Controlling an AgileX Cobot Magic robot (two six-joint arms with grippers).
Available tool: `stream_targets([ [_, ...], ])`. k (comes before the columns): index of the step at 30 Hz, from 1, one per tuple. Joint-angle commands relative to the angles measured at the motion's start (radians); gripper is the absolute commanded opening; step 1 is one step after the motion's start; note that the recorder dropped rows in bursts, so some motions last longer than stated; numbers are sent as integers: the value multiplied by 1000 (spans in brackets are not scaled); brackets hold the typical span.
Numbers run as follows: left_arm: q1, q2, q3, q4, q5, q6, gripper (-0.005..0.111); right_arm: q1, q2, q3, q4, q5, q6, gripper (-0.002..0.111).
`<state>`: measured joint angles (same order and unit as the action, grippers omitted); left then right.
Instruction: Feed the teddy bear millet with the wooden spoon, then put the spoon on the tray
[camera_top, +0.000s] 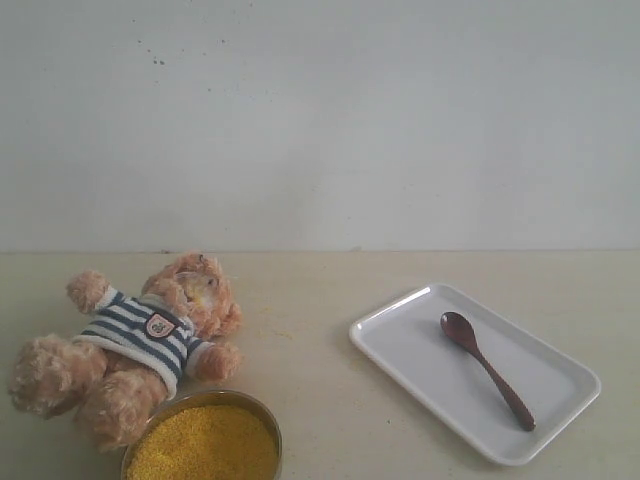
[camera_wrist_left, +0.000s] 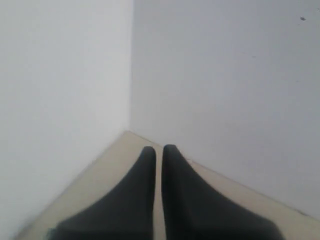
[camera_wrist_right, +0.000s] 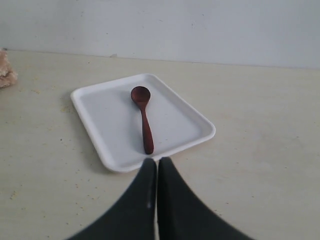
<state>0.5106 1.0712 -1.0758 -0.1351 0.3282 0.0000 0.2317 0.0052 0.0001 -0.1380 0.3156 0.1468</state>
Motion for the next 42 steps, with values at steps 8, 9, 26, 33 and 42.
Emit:
stream_targets([
  [8,-218,-137,7,567,33,-507,4,-3,-5,0,3,7,2,0],
  [9,-241,-154,7,580,28,-480,4,-3,-5,0,3,7,2,0],
  [26,-644,-694,95,224,79,0,4,-3,-5,0,3,7,4,0],
  [33,-683,-770,384,105,-159,0,4,-3,-5,0,3,7,4,0],
  [42,-683,-775,717,102,-389,-29,4,-3,-5,0,1,7,3,0],
])
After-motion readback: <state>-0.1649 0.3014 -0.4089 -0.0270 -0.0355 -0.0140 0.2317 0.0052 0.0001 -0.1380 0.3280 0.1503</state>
